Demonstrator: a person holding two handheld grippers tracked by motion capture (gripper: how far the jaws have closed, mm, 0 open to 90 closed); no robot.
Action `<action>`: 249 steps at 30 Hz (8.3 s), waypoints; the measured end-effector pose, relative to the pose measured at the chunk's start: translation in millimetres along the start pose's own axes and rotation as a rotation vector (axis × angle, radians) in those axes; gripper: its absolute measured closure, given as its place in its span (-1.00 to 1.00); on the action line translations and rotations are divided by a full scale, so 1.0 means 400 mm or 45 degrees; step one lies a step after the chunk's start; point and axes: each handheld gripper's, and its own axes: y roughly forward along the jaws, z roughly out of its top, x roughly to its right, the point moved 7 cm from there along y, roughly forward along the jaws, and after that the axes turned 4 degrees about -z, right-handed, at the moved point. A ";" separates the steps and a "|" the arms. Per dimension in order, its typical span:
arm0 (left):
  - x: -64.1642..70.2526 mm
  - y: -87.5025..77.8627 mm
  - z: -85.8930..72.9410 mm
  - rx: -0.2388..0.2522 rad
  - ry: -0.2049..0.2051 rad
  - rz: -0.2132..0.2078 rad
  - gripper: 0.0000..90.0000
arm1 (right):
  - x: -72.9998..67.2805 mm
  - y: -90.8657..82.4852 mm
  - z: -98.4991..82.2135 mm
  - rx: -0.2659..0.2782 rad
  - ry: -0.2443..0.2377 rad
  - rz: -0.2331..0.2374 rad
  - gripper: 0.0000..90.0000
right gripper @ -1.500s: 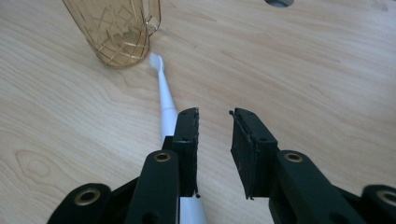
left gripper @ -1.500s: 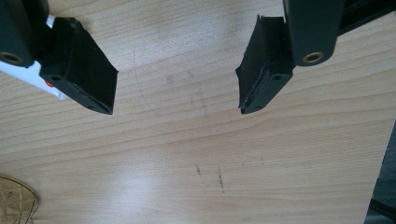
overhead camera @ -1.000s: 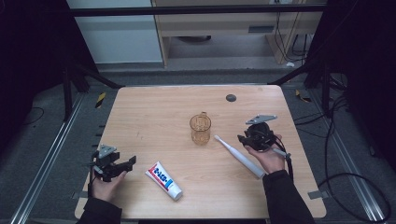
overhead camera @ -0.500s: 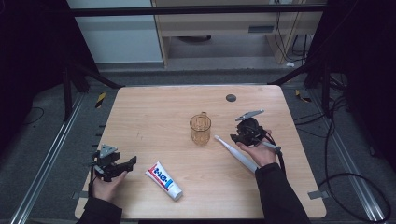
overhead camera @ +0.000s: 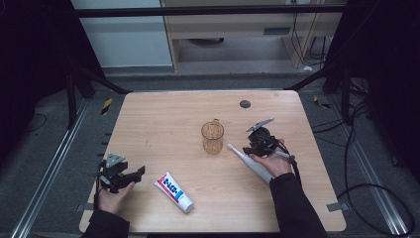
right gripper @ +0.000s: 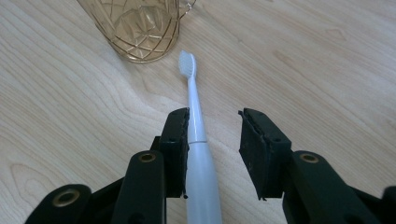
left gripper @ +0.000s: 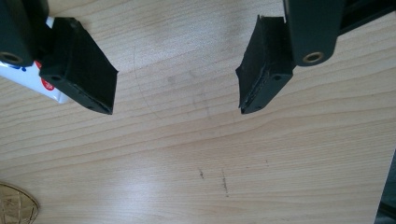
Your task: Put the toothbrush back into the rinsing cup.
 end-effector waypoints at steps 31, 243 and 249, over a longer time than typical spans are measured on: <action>0.000 0.001 -0.002 -0.008 0.001 0.000 -0.39 | -0.008 0.049 -0.062 -0.166 -0.037 0.046 0.31; 0.003 -0.002 0.001 0.009 -0.009 -0.008 -0.39 | -0.111 0.042 0.322 0.959 0.341 -0.029 0.49; 0.002 -0.001 0.000 0.004 -0.007 -0.007 -0.39 | -0.117 0.045 0.315 0.936 0.317 -0.027 0.48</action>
